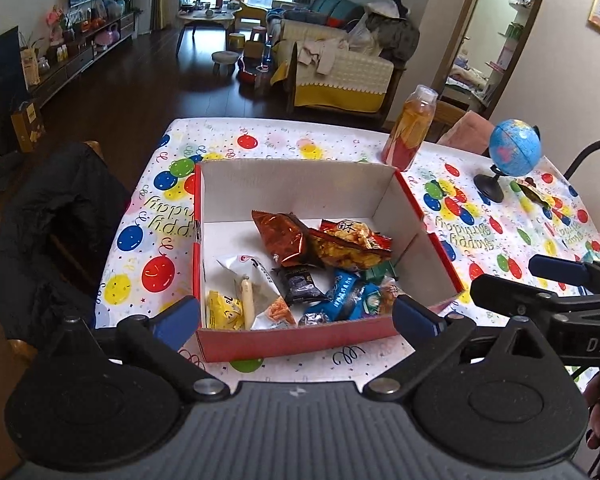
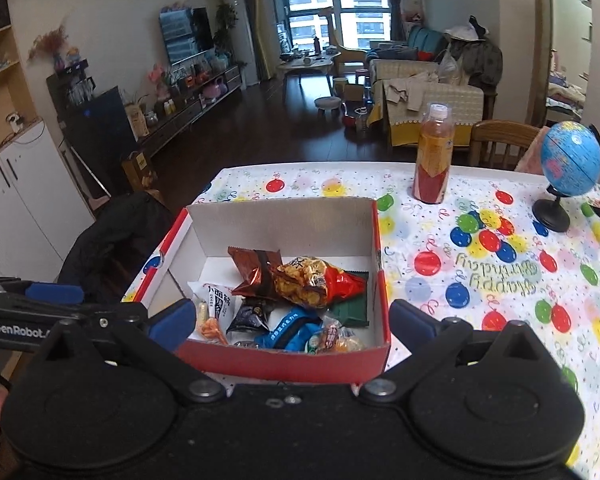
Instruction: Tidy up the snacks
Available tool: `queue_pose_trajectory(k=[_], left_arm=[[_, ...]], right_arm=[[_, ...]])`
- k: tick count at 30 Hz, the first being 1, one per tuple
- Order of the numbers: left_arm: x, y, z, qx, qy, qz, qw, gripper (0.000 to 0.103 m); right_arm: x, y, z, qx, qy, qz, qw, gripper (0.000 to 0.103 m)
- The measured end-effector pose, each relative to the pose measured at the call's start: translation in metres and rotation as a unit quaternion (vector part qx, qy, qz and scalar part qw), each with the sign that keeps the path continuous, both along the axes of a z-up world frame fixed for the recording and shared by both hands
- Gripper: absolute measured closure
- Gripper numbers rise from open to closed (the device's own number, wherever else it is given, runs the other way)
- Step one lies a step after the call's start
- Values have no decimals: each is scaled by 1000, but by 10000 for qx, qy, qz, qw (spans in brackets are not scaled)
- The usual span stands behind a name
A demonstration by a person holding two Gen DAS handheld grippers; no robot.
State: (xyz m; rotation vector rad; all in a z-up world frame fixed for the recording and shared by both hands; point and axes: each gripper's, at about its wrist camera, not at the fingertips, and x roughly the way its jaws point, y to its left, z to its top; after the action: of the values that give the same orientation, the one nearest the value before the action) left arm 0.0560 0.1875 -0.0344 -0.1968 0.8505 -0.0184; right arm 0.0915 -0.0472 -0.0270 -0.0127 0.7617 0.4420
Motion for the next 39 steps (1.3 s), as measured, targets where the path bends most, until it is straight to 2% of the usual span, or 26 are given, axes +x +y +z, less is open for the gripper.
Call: queue_pose_trajectory(k=[5, 8, 13, 16, 22, 27, 39], left_arm=[[-14, -6, 12, 154, -74, 17, 9999, 0], [-23, -9, 17, 345, -156, 95, 9992, 0], [-35, -8, 25, 440, -428, 225, 9979, 0], [-39, -9, 26, 505, -443, 280, 9973, 0], [-42, -8, 24, 416, -374, 321, 9979, 0], [-44, -8, 23, 367, -365, 320, 9981, 0], [-47, -9, 21, 408, -288, 353, 9981, 0]], right_arm=[[-16, -7, 3, 94, -126, -166, 9997, 0], [-29, -9, 7, 138, -368, -337, 9987, 0], [-43, -5, 10, 159, -661, -399, 9969, 0], [-49, -1, 12, 101, -786, -419, 9960, 0], [-52, 0, 12, 140, -766, -411, 9961, 0], [-53, 3, 11, -22, -640, -518, 9966, 0], [-61, 7, 10, -161, -614, -509, 9967, 0]])
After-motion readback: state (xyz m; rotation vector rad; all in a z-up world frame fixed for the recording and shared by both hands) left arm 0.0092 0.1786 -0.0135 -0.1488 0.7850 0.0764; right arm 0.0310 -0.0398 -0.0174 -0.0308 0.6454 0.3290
